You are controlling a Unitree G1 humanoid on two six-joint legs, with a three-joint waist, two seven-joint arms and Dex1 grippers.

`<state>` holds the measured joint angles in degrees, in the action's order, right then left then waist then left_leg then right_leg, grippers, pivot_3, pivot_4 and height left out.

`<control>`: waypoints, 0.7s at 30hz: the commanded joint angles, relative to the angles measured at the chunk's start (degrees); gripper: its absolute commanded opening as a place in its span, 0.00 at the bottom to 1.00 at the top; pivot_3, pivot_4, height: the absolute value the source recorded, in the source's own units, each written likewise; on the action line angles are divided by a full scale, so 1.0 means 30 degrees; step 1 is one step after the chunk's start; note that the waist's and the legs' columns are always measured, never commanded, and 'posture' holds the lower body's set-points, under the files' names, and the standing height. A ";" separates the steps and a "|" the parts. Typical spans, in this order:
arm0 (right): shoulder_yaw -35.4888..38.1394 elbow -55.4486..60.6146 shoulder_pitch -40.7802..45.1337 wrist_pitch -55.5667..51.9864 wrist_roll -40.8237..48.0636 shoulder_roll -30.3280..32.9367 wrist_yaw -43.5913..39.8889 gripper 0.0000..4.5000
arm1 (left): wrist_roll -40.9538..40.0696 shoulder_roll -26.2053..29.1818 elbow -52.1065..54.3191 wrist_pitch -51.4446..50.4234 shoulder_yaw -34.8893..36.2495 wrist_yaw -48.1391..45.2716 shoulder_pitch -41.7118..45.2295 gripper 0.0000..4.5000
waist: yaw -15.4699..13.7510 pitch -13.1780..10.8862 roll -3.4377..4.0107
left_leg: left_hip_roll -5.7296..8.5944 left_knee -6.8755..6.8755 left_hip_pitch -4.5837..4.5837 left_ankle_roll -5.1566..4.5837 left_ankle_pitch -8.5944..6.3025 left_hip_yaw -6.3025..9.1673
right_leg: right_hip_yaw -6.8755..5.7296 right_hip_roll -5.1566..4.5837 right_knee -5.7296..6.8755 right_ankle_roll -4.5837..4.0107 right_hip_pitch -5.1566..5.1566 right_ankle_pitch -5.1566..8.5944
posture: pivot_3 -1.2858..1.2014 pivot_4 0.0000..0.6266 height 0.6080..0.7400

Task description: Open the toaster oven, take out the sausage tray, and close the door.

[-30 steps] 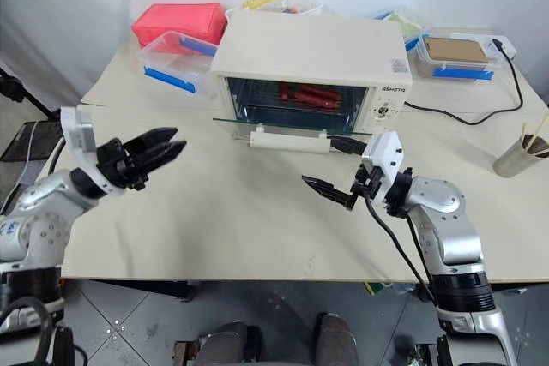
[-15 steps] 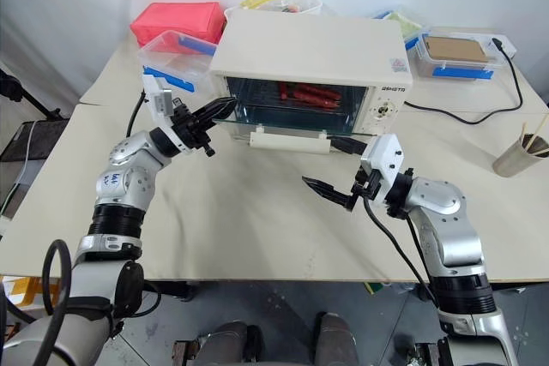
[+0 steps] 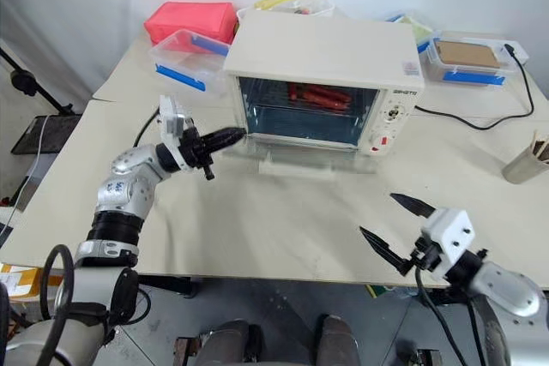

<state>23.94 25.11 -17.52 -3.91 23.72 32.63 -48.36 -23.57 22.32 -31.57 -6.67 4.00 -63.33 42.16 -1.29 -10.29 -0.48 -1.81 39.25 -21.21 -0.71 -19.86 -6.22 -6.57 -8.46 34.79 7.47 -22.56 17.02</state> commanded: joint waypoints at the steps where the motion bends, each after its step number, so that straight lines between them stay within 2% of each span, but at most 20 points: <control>1: 0.1719 0.1093 0.0121 0.0303 0.0416 0.0583 0.0641 1.00 | 0.0389 0.0275 0.1889 0.0159 -0.0576 -0.0594 -0.1489 0.01 | 0.0159 0.0001 0.0003 | -0.0004 -0.0001 0.0005 0.0000 0.0000 -0.0006 | 0.0009 0.0001 0.0003 0.0000 -0.0004 0.0000 | 0.52 0.24 1.00; 5: 0.0284 0.1212 0.2264 -0.0064 -0.0504 0.1183 0.1406 1.00 | 0.0646 0.0620 0.3191 -0.0029 -0.0671 -0.0201 -0.2930 0.01 | 0.0367 0.0000 0.0001 | -0.0022 -0.0004 0.0006 0.0011 0.0007 -0.0001 | 0.0015 0.0011 0.0021 -0.0007 -0.0015 0.0003 | 0.52 0.24 1.00; 9: -0.2283 0.1581 0.4823 -0.1381 -0.1640 0.1456 0.2323 1.00 | 0.0581 0.0659 0.4120 0.0010 -0.0405 0.0512 -0.3919 0.01 | 0.0435 0.0003 0.0005 | -0.0028 -0.0003 0.0013 0.0012 0.0008 0.0052 | 0.0025 0.0007 0.0043 -0.0016 -0.0023 0.0008 | 0.52 0.24 1.00; 11: -0.4464 0.1659 0.6801 -0.3006 -0.3310 0.1309 0.3568 1.00 | 0.0296 0.0683 0.5060 -0.0039 -0.0006 0.1011 -0.4812 0.01 | 0.0437 0.0003 0.0005 | -0.0025 -0.0003 0.0001 0.0012 0.0008 0.0071 | 0.0024 0.0003 0.0047 -0.0019 -0.0035 0.0010 | 0.52 0.24 1.00; 15: -0.7819 0.0592 1.0153 -0.3233 -0.5465 0.0357 0.4479 1.00 | -0.0089 0.0778 0.7129 0.0264 0.0653 0.1688 -0.6381 0.28 | 0.0465 0.0003 0.0006 | -0.0017 -0.0001 -0.0008 0.0006 0.0005 0.0128 | 0.0031 -0.0017 0.0062 -0.0019 -0.0060 0.0010 | 0.52 0.24 1.00; 21: -1.2065 -0.5593 1.6135 -0.0872 -1.0932 -0.1738 0.6912 1.00 | -0.0755 0.0842 1.0931 -0.0553 0.1663 0.3607 -0.8975 0.66 | 0.0531 0.0001 0.0008 | -0.0020 0.0001 -0.0013 0.0009 0.0006 0.0136 | 0.0034 -0.0023 0.0069 -0.0020 -0.0069 0.0010 | 0.52 0.24 1.00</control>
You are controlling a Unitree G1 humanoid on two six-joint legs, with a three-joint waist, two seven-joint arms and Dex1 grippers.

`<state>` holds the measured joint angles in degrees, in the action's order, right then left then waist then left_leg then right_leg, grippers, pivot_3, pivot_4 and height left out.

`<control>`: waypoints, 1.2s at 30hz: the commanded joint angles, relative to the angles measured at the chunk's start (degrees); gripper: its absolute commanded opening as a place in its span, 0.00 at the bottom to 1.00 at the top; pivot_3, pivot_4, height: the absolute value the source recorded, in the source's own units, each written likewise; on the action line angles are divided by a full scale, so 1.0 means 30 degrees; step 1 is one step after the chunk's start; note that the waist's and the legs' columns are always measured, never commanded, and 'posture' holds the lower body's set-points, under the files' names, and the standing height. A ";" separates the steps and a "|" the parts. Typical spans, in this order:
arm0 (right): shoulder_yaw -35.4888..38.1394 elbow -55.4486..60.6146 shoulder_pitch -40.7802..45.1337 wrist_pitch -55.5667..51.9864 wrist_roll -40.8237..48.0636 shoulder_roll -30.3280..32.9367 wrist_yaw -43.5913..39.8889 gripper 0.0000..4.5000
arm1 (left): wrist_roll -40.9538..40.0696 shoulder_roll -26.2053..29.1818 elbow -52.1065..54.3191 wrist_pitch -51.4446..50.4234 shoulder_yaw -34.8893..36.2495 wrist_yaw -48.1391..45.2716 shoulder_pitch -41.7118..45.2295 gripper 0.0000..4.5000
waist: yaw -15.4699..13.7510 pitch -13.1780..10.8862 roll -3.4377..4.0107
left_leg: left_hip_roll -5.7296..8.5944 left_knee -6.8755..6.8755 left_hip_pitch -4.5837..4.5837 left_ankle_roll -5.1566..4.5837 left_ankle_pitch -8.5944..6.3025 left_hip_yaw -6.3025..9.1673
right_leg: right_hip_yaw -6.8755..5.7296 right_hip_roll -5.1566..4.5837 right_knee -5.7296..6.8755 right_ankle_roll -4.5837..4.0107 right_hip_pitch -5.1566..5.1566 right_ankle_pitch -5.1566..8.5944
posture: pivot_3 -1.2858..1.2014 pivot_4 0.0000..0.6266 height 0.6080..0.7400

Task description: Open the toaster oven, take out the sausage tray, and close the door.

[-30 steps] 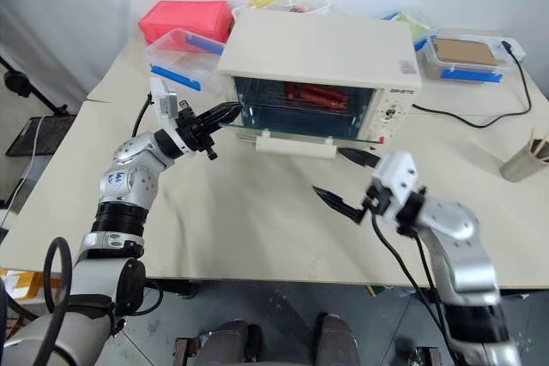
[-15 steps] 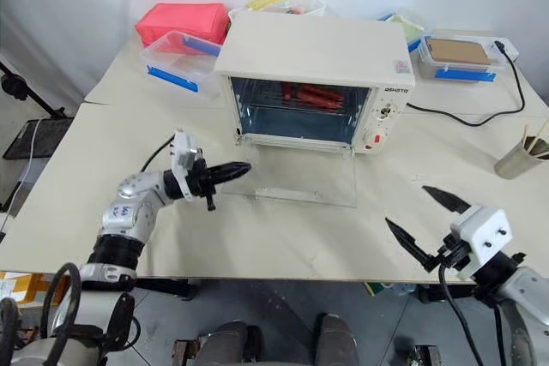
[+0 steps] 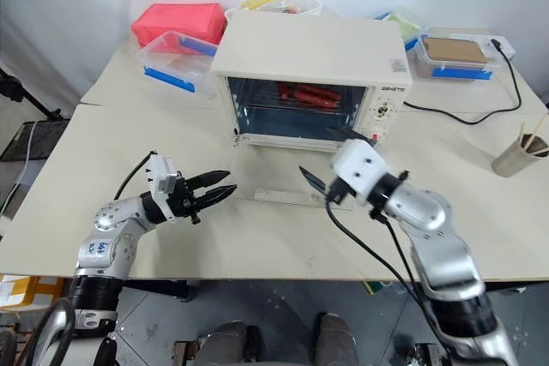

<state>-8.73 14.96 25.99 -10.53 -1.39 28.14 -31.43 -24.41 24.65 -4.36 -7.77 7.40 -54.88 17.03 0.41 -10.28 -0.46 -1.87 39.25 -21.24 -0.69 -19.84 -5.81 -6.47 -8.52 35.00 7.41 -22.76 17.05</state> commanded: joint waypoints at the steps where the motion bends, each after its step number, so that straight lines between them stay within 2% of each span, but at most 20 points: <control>1: -0.1800 -0.3576 0.2630 0.1913 -0.3651 -0.0413 0.1818 1.00 | -0.0555 0.0077 0.2389 -0.0321 0.0611 0.1044 -0.0984 0.73 | -0.0012 -0.0001 0.0001 | 0.0004 0.0000 -0.0007 0.0000 0.0000 0.0009 | -0.0010 -0.0003 0.0012 -0.0001 0.0000 0.0001 | 0.52 0.24 1.00; 3: -0.2658 -0.5953 0.4259 0.2782 -0.5171 -0.0724 0.2698 1.00 | -0.0639 0.0032 0.3145 -0.0445 0.0727 0.1515 -0.1543 0.86 | -0.0059 -0.0001 0.0001 | 0.0011 0.0000 -0.0014 0.0000 0.0000 0.0020 | -0.0009 -0.0014 0.0012 -0.0002 -0.0005 0.0001 | 0.52 0.24 1.00; 14: -0.4731 -1.6825 1.0463 0.5817 -0.9398 -0.2933 0.7090 1.00 | -0.1070 -0.0595 0.4662 -0.0494 0.1018 0.3407 -0.2759 0.86 | 0.0569 -0.0001 0.0002 | 0.0000 -0.0011 -0.0027 0.0009 0.0005 0.0048 | -0.0048 -0.0010 0.0021 -0.0012 -0.0005 0.0006 | 0.52 0.24 1.00; 17: -0.4964 -1.8647 1.1152 0.6358 -1.0129 -0.3273 0.8331 0.87 | -0.1119 -0.0724 0.4807 -0.0479 0.0939 0.3603 -0.2806 0.87 | 0.0699 -0.0001 0.0003 | -0.0010 -0.0022 -0.0025 0.0017 0.0009 0.0057 | -0.0056 -0.0005 0.0028 -0.0024 -0.0006 0.0013 | 0.52 0.24 1.00; 21: -0.5130 -2.0103 1.1716 0.7145 -1.0451 -0.3538 0.9036 0.55 | -0.1133 -0.0820 0.5122 -0.0655 0.0773 0.3827 -0.2819 0.87 | 0.0759 -0.0002 0.0005 | -0.0007 -0.0026 -0.0026 0.0017 0.0009 0.0070 | -0.0058 -0.0008 0.0028 -0.0025 -0.0005 0.0013 | 0.52 0.24 1.00; 28: -0.5228 -2.1216 1.2277 0.7625 -1.0940 -0.3914 0.9649 0.05 | -0.1206 -0.0871 0.5075 -0.0932 0.0292 0.3839 -0.2006 0.87 | 0.0945 -0.0003 0.0006 | -0.0014 -0.0026 -0.0027 0.0022 0.0011 0.0078 | -0.0059 -0.0004 0.0031 -0.0025 -0.0005 0.0014 | 0.52 0.24 1.00; 29: -0.5176 -2.1268 1.2347 0.7596 -1.0984 -0.3911 0.9681 0.01 | -0.1213 -0.0848 0.4936 -0.0934 0.0217 0.3736 -0.1754 0.87 | 0.0961 -0.0003 0.0006 | -0.0016 -0.0026 -0.0027 0.0026 0.0014 0.0084 | -0.0062 -0.0002 0.0032 -0.0026 -0.0005 0.0014 | 0.52 0.24 1.00; 36: -0.4956 -2.1085 1.2577 0.7545 -1.1203 -0.3798 0.9888 0.01 | -0.1285 -0.0731 0.4224 -0.1178 0.0124 0.3354 -0.0541 0.87 | 0.0979 -0.0003 0.0006 | -0.0018 -0.0026 -0.0027 0.0033 0.0018 0.0082 | -0.0061 0.0000 0.0032 -0.0026 -0.0004 0.0014 | 0.52 0.24 1.00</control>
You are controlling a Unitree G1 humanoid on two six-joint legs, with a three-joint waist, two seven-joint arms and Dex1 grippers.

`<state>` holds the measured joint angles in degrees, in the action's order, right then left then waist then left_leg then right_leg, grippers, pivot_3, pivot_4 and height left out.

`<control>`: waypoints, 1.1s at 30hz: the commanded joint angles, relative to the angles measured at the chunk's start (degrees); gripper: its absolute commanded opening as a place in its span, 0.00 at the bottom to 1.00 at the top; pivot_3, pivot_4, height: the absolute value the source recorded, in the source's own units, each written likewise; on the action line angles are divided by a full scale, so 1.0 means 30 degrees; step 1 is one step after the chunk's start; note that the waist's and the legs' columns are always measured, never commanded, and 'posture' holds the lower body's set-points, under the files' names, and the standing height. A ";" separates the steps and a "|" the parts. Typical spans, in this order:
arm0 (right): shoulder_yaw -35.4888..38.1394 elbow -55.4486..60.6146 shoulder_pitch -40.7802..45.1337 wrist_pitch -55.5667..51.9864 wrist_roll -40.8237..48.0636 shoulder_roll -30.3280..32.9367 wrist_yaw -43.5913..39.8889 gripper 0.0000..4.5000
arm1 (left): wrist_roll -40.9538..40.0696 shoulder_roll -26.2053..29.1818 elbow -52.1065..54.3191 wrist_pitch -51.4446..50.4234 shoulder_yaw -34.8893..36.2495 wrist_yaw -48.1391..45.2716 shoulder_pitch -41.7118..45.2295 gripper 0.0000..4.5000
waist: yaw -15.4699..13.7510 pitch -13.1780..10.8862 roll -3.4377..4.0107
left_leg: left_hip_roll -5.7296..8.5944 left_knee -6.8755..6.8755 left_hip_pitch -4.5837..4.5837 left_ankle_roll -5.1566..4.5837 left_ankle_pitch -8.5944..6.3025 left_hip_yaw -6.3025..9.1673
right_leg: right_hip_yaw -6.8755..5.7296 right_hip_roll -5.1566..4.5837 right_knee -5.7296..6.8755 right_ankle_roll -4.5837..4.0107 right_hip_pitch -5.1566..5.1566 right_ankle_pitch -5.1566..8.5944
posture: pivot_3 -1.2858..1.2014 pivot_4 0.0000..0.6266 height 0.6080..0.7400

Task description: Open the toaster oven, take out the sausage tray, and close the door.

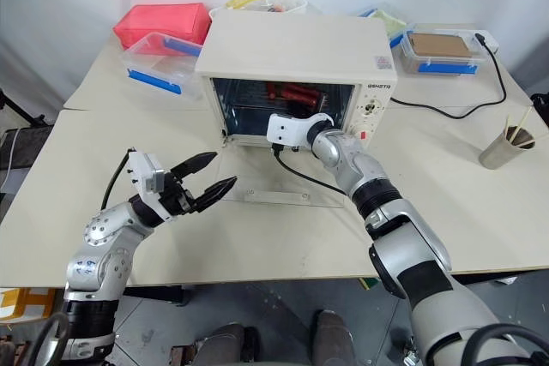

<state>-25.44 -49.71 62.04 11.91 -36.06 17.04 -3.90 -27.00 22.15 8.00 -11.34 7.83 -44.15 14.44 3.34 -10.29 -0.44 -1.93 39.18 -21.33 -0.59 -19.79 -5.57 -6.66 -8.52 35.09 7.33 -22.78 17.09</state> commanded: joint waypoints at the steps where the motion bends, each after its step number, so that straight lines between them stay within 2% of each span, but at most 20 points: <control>1: 0.0685 0.0666 0.0561 0.0035 0.0374 -0.0076 0.0745 0.01 | -0.0536 0.0191 -0.0438 -0.0093 -0.0003 -0.0518 0.1039 0.87 | 0.0000 0.0000 0.0000 | 0.0000 0.0000 0.0000 0.0000 0.0000 0.0000 | 0.0001 0.0000 -0.0002 0.0000 0.0000 0.0000 | 0.52 0.24 1.00; 6: 0.0763 0.3389 -0.0021 0.0086 0.0486 0.0303 -0.0137 0.01 | -0.0924 0.0656 -0.6223 -0.0201 0.0738 -0.1798 0.7581 0.87 | -0.0084 -0.0005 -0.0007 | 0.0018 0.0018 -0.0078 0.0027 0.0067 -0.0012 | -0.0072 -0.0002 -0.0019 0.0001 -0.0001 -0.0001 | 0.52 0.24 1.00; 11: 0.0733 0.6372 -0.1268 -0.0490 0.0297 0.0746 -0.1622 0.01 | -0.0408 0.0793 -0.9805 0.0636 0.0548 -0.3524 1.0085 0.87 | 0.0185 -0.0005 -0.0004 | 0.0031 -0.0145 -0.0092 0.0030 0.0064 -0.0015 | -0.0103 -0.0002 0.0002 0.0000 -0.0164 0.0000 | 0.52 0.24 1.00; 13: 0.0778 0.7859 -0.1989 -0.1007 0.0263 0.0923 -0.2369 0.01 | -0.0229 0.0695 -1.0916 0.1039 0.0440 -0.4022 1.0785 0.87 | 0.0328 -0.0006 -0.0004 | 0.0035 -0.0157 -0.0138 0.0031 0.0064 -0.0057 | -0.0153 -0.0005 0.0139 0.0001 -0.0271 0.0000 | 0.52 0.24 1.00; 17: 0.0829 1.0819 -0.3445 -0.2072 0.0123 0.1158 -0.3688 0.01 | 0.0003 0.0481 -1.2090 0.1462 0.0367 -0.4459 1.1507 0.87 | 0.0377 -0.0006 -0.0005 | 0.0025 -0.0104 -0.0292 0.0031 0.0064 0.0050 | -0.0293 -0.0005 0.0152 0.0000 -0.0329 0.0000 | 0.52 0.24 1.00; 24: 0.1098 1.5879 -0.6375 -0.3749 -0.0139 0.1832 -0.5712 0.01 | 0.0063 0.0396 -1.2683 0.1384 0.0449 -0.4698 1.1580 0.87 | 0.0368 -0.0006 -0.0005 | 0.0025 0.0015 -0.0318 0.0041 0.0079 0.0009 | -0.0274 -0.0021 0.0149 -0.0002 -0.0313 0.0001 | 0.52 0.24 1.00; 28: 0.1778 1.9617 -0.9075 -0.3752 -0.0047 0.3614 -0.7164 0.01 | -0.0021 0.0643 -1.2908 0.1161 0.0755 -0.4557 1.1621 0.87 | 0.0184 -0.0006 -0.0006 | 0.0031 0.0018 -0.0316 0.0043 0.0081 0.0013 | -0.0260 -0.0021 0.0152 -0.0003 -0.0312 0.0001 | 0.52 0.24 1.00; 33: 0.2632 2.2160 -1.1355 -0.3608 0.0201 0.4973 -0.7929 0.01 | 0.0016 0.0807 -1.3291 0.1094 0.0882 -0.4659 1.1793 0.87 | -0.0519 -0.0007 -0.0008 | 0.0042 0.0047 -0.0318 0.0042 0.0081 0.0002 | -0.0259 -0.0027 0.0137 -0.0004 -0.0298 0.0002 | 0.52 0.24 1.00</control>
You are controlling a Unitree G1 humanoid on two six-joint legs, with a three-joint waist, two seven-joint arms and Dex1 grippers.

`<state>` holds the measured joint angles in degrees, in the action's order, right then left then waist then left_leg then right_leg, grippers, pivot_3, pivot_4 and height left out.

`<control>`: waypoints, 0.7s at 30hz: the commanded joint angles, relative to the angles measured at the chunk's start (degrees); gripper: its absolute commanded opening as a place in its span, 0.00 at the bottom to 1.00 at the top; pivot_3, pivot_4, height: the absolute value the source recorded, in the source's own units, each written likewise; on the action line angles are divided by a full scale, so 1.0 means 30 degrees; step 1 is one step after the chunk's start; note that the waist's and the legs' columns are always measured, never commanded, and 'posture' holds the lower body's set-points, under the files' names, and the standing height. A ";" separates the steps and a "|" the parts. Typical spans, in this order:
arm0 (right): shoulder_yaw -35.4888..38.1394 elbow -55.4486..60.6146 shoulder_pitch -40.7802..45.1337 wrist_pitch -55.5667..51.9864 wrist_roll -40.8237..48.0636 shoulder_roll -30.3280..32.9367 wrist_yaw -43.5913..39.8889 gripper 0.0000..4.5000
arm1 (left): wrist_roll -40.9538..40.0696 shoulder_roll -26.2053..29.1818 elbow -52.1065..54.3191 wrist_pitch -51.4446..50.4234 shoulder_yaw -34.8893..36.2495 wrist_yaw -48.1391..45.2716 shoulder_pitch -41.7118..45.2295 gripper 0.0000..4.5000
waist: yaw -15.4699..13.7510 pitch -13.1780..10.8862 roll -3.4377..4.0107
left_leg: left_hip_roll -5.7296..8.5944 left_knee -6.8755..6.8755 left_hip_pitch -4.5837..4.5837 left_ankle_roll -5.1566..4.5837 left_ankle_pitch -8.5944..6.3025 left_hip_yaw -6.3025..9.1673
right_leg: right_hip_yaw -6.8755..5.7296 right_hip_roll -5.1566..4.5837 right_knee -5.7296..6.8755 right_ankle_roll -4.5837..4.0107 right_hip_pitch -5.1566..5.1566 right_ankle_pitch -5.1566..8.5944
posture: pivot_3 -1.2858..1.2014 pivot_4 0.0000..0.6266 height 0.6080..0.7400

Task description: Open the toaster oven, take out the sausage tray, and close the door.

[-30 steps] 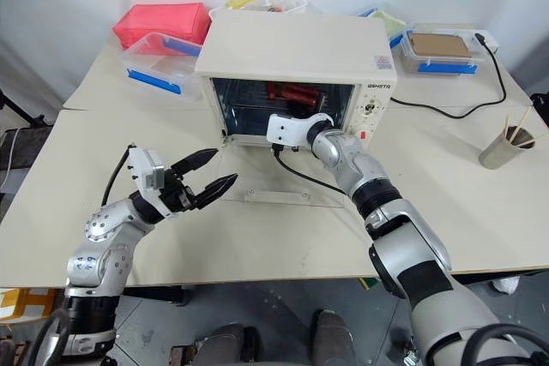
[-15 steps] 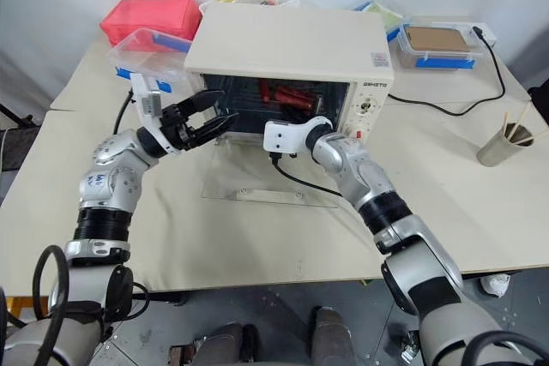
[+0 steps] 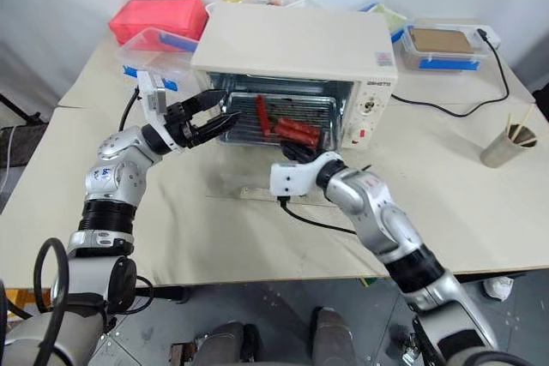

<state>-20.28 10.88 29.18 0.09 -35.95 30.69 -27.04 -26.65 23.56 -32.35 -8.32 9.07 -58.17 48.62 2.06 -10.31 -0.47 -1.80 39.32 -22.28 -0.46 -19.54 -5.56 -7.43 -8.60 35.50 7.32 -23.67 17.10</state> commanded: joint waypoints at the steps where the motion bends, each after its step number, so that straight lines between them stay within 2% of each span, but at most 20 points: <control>1: 0.0992 0.2332 -0.0724 0.0310 0.0172 0.0530 -0.0346 0.01 | -0.0104 0.0342 0.0134 0.0036 0.0487 0.0017 0.0419 0.87 | -0.0228 -0.0002 -0.0002 | 0.0000 0.0005 0.0000 0.0000 0.0000 -0.0003 | 0.0001 -0.0001 -0.0002 0.0000 0.0004 0.0000 | 0.52 0.24 1.00; 7: 0.1741 0.4566 -0.3371 0.0673 0.0450 0.1555 -0.1201 0.01 | -0.0303 0.0441 0.0732 -0.0734 0.0668 0.0064 0.0065 0.87 | -0.0576 -0.0004 -0.0008 | -0.0001 0.0106 -0.0022 -0.0006 -0.0004 0.0002 | 0.0005 0.0002 -0.0019 -0.0001 0.0046 0.0001 | 0.52 0.24 1.00; 11: 0.2187 0.5607 -0.4881 0.0965 0.0678 0.2008 -0.1563 0.01 | -0.1462 0.1360 0.2903 -0.3827 0.1197 0.0235 -0.1310 0.87 | -0.0581 -0.0004 -0.0007 | -0.0004 0.0125 -0.0018 -0.0007 -0.0004 0.0000 | 0.0012 0.0002 -0.0002 -0.0001 0.0051 0.0001 | 0.52 0.24 1.00; 13: 0.2373 0.5903 -0.5286 0.1059 0.0750 0.2079 -0.1711 0.01 | -0.2923 0.2205 0.4325 -0.7332 0.1732 0.0577 -0.2159 0.87 | -0.0500 -0.0004 -0.0008 | -0.0009 0.0121 -0.0014 -0.0007 -0.0004 -0.0005 | 0.0017 0.0004 -0.0001 -0.0002 0.0046 0.0001 | 0.52 0.24 1.00; 18: 0.2443 0.5721 -0.4911 0.1882 0.1135 0.1969 -0.1752 0.01 | -0.7000 0.5112 0.6084 -2.0002 0.3173 0.2932 -0.3204 0.87 | -0.0431 -0.0007 -0.0013 | -0.0028 0.0140 0.0001 -0.0006 -0.0004 0.0052 | 0.0038 0.0011 0.0031 -0.0011 0.0049 0.0006 | 0.52 0.24 1.00; 21: 0.2294 0.5281 -0.4326 0.2420 0.1409 0.1747 -0.1742 0.01 | -0.8046 0.5396 0.6369 -2.3827 0.3937 0.4133 -0.3266 0.87 | -0.0544 -0.0007 -0.0012 | -0.0024 0.0140 0.0023 -0.0006 -0.0004 0.0084 | 0.0076 0.0008 0.0035 -0.0011 0.0053 0.0006 | 0.52 0.24 1.00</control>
<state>-14.72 25.23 14.59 5.42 -33.14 36.29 -32.98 -47.40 39.37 -15.41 -72.47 19.06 -47.76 38.84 0.43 -10.33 -0.50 -1.85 39.76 -22.21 -0.48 -19.56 -5.31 -7.18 -8.58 35.63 7.28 -23.49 17.12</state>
